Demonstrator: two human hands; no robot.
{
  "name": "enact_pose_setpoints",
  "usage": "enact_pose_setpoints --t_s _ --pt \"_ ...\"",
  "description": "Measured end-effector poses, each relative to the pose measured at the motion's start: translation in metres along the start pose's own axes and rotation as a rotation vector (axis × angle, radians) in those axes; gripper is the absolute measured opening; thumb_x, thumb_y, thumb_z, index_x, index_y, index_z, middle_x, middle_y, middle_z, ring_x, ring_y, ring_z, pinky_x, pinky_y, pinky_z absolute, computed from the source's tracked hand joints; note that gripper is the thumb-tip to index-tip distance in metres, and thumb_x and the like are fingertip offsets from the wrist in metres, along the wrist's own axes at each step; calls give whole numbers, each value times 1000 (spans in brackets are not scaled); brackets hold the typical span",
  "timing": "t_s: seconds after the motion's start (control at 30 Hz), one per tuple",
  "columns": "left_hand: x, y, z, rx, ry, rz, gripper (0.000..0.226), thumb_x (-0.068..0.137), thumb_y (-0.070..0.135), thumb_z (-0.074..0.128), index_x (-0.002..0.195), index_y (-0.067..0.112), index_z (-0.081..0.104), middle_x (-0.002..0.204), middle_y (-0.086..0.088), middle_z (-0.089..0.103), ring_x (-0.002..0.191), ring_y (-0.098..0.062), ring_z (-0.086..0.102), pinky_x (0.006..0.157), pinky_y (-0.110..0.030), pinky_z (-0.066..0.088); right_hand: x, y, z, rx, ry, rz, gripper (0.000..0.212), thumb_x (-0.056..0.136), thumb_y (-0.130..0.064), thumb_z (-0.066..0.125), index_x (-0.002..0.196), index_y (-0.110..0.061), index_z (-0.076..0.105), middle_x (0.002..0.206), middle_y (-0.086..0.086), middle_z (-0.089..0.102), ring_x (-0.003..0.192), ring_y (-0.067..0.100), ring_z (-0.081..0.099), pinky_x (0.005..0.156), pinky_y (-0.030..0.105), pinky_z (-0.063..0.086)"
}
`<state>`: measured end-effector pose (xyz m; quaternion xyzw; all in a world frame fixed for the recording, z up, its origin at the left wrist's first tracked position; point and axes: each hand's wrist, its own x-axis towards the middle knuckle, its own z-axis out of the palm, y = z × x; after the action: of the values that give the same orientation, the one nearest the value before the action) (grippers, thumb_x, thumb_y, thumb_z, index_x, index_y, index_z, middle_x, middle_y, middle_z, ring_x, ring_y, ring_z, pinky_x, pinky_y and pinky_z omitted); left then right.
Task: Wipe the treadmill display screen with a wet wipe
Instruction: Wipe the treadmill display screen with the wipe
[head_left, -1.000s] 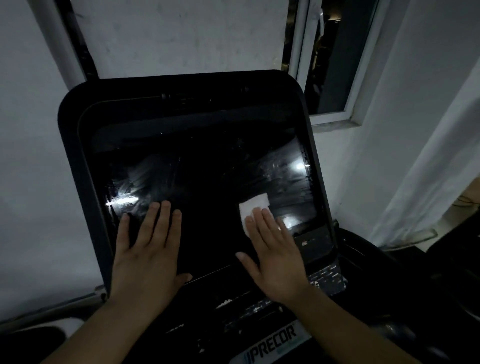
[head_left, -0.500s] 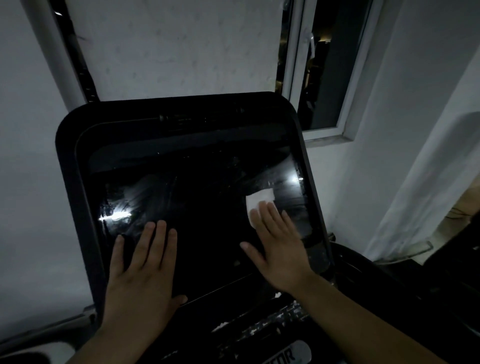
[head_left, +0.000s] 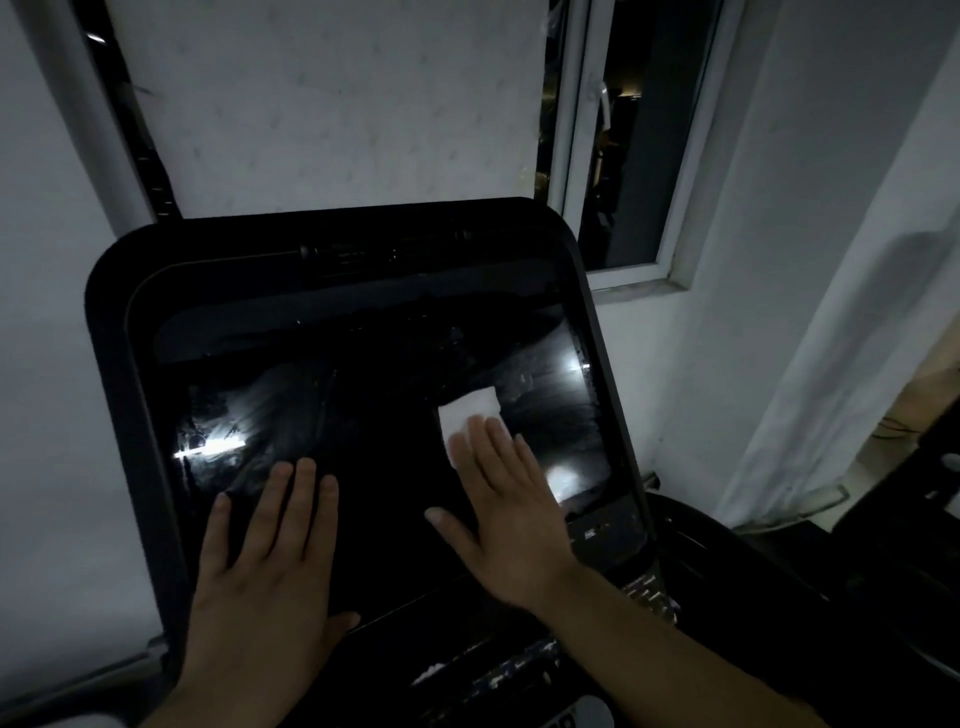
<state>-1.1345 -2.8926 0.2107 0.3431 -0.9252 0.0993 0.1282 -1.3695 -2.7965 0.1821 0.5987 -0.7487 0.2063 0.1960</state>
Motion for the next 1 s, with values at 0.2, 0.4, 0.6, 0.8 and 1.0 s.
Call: enact_pose_setpoints --t_s 0.2,0.4,0.6,0.8,1.0 --pt "0 -1 1 -10 -2 7 146 24 54 98 148 1 44 160 -21 35 148 -37 33 112 -71 25 21 64 -10 -98 -9 172 74 101 -64 24 160 -18 23 167 9 18 156 23 9 125 50 15" --pt "0 0 1 -12 -14 9 146 25 54 98 148 0 43 160 -23 34 147 -39 33 112 -71 25 41 73 -21 -21 -40 370 86 97 -72 15 161 -15 15 169 11 10 157 25 0 127 46 4" --pt "-1 1 0 -11 -12 -5 144 27 53 98 149 1 42 160 -22 33 149 -37 30 114 -70 24 16 6 -7 -57 -20 -49 76 102 -64 26 159 -13 26 168 12 17 157 27 6 125 52 12" --pt "-2 0 -3 -12 -16 -10 143 30 55 97 150 2 41 161 -21 32 150 -36 29 114 -70 24 44 74 -22 -142 -42 200 79 98 -67 15 160 -19 21 168 9 18 156 22 9 126 48 9" --pt "-2 1 -3 -17 -17 -15 141 32 54 98 150 1 40 161 -22 31 150 -38 28 113 -70 25 64 64 -27 -16 -11 384 86 96 -71 15 159 -13 23 167 16 19 156 30 10 126 49 8"
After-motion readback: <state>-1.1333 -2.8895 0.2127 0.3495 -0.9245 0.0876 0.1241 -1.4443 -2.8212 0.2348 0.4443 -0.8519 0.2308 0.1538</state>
